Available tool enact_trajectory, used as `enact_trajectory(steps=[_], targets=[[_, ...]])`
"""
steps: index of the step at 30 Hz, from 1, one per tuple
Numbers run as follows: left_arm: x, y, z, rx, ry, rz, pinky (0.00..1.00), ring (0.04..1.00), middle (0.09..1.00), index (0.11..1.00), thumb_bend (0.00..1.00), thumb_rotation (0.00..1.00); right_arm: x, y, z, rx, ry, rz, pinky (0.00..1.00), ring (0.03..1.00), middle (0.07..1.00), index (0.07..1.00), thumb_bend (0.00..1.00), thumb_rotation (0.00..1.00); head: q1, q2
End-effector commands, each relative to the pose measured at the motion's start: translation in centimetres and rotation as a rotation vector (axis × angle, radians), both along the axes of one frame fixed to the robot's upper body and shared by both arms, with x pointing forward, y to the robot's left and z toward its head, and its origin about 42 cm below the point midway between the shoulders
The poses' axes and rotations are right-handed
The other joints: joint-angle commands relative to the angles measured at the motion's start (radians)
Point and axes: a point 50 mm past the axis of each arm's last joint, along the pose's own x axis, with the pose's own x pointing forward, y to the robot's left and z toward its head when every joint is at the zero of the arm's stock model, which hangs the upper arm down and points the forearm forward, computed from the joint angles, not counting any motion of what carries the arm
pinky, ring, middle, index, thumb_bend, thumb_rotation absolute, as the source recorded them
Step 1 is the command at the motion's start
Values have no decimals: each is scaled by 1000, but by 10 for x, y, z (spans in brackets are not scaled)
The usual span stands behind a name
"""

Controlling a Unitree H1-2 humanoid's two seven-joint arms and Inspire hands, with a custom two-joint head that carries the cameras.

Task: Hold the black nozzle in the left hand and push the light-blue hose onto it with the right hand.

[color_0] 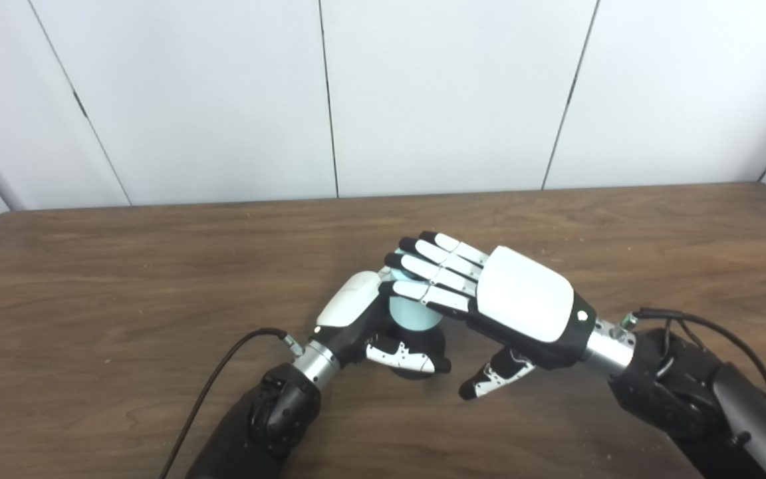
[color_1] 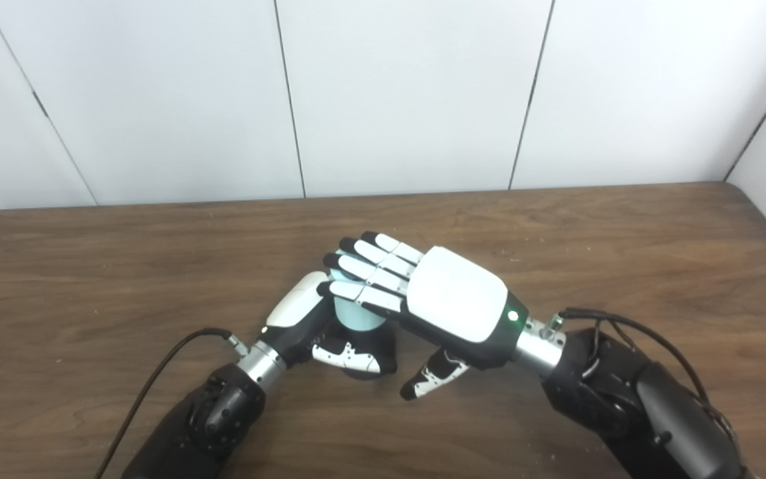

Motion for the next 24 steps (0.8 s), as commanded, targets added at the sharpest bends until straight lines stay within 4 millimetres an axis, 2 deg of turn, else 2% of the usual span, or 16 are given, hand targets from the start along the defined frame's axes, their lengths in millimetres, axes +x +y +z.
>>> enact_trajectory(steps=[1, 16, 24], targets=[[-111, 21, -126, -5, 412, 60, 1000, 905, 791, 721, 830, 520, -11, -11, -12, -127, -19, 14, 997, 1000, 1000, 939, 696, 161, -1, 0], [-111, 23, -125, -4, 411, 59, 1000, 905, 791, 717, 830, 520, -21, -17, -31, -101, -60, -29, 1000, 1000, 1000, 957, 666, 174, 0, 3], [-111, 22, -126, -6, 410, 59, 1000, 905, 791, 713, 829, 520, -21, -15, -32, -129, -67, -2, 1000, 1000, 1000, 953, 672, 191, 3, 3]])
